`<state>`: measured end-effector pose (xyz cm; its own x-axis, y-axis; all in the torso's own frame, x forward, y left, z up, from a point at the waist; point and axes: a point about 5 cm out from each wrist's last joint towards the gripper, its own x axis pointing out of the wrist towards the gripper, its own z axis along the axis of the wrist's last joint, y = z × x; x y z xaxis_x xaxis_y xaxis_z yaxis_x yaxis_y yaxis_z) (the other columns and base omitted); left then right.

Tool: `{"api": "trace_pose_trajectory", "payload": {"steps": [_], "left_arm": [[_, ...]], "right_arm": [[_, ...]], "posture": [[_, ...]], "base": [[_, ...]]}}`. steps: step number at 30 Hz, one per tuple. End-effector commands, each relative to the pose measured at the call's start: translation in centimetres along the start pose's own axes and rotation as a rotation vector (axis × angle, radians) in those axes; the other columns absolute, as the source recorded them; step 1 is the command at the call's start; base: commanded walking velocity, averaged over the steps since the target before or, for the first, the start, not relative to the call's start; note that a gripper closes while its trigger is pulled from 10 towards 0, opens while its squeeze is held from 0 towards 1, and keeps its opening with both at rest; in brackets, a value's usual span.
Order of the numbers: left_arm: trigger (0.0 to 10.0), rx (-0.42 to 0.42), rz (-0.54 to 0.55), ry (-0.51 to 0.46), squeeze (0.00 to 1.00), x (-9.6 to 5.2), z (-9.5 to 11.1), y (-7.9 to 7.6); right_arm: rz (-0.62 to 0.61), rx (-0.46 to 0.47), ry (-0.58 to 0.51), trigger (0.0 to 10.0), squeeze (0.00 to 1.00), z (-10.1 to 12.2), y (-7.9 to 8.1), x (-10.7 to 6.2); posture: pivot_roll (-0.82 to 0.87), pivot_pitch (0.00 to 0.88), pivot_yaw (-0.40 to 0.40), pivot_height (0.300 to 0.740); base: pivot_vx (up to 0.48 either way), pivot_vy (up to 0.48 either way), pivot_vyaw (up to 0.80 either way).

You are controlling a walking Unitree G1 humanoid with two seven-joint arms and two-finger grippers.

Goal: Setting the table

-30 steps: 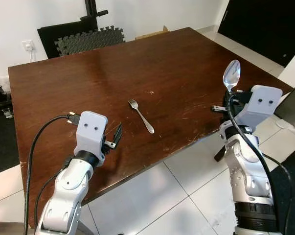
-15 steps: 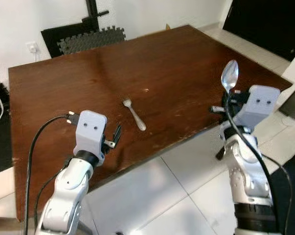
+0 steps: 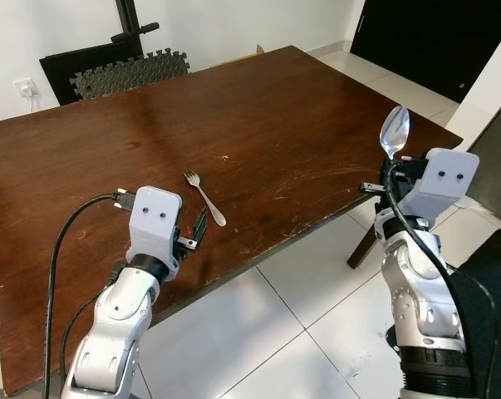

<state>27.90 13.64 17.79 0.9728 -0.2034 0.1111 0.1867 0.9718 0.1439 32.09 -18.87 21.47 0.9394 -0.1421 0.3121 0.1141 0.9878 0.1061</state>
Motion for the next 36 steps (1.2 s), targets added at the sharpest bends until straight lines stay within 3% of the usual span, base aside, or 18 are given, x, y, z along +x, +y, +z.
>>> {"api": "trace_pose_trajectory", "payload": {"steps": [1,6,7,10,12,13,19,20,26,30,36], "left_arm": [[10.0,-0.008,0.009,0.036,0.0,-0.1,-0.7,0.1],[10.0,-0.006,0.01,0.04,0.0,-0.2,-0.8,0.1],[10.0,0.004,0.016,0.05,0.0,-0.4,-0.9,0.2],[10.0,0.015,0.028,0.059,0.0,-0.5,-1.0,0.4],[10.0,0.044,0.08,0.069,0.0,-0.8,-1.0,1.2],[10.0,0.091,0.202,0.081,0.0,-1.6,-1.1,3.4],[10.0,0.141,0.311,0.096,0.0,-3.3,-1.1,5.7],[10.0,0.156,0.329,0.106,0.0,-4.3,-1.1,6.3],[10.0,0.176,0.316,0.089,0.0,-5.1,-0.4,6.0],[10.0,0.189,0.274,0.067,0.0,-4.8,0.1,5.3],[10.0,0.172,0.226,0.042,0.0,-4.4,0.6,4.3]], "right_arm": [[0.001,-0.007,0.004,10.0,0.0,-0.1,-0.1,-0.2],[0.043,0.002,0.016,10.0,0.0,-0.2,0.1,0.0],[0.104,0.003,0.052,10.0,0.0,-0.4,1.1,1.1],[0.158,-0.013,0.085,10.0,0.0,-0.7,2.0,2.0],[0.194,0.005,0.095,10.0,0.0,-0.9,2.9,2.7],[0.219,0.03,0.132,10.0,0.0,-1.5,3.7,3.7],[0.257,0.055,0.176,10.0,0.0,-1.9,4.4,4.6],[0.271,0.063,0.202,10.0,0.0,-2.0,4.2,5.3],[0.328,0.061,0.313,10.0,0.0,-2.6,3.4,6.8],[0.397,-0.012,0.378,10.0,0.0,-3.3,3.0,7.0],[0.447,-0.035,0.462,10.0,0.0,-4.3,2.6,7.1]], "posture": [[0.0,0.061,0.052,0.74],[0.0,0.063,0.051,0.74],[0.01,0.074,0.056,0.74],[0.01,0.082,0.056,0.74],[0.03,0.092,0.048,0.74],[0.06,0.111,0.032,0.74],[0.1,0.139,0.014,0.74],[0.11,0.148,0.01,0.74],[0.12,0.182,0.008,0.74],[0.12,0.19,0.019,0.74],[0.11,0.198,0.034,0.74]], "base": [[0.0,0.0,0.0],[0.0,0.0,0.0],[0.0,0.0,0.0],[0.0,0.0,0.0],[0.0,0.0,0.0],[0.0,0.0,0.0],[0.0,0.0,0.0],[0.0,0.0,0.0],[0.0,0.0,0.0],[0.0,0.0,0.0],[0.0,0.0,0.0]]}}
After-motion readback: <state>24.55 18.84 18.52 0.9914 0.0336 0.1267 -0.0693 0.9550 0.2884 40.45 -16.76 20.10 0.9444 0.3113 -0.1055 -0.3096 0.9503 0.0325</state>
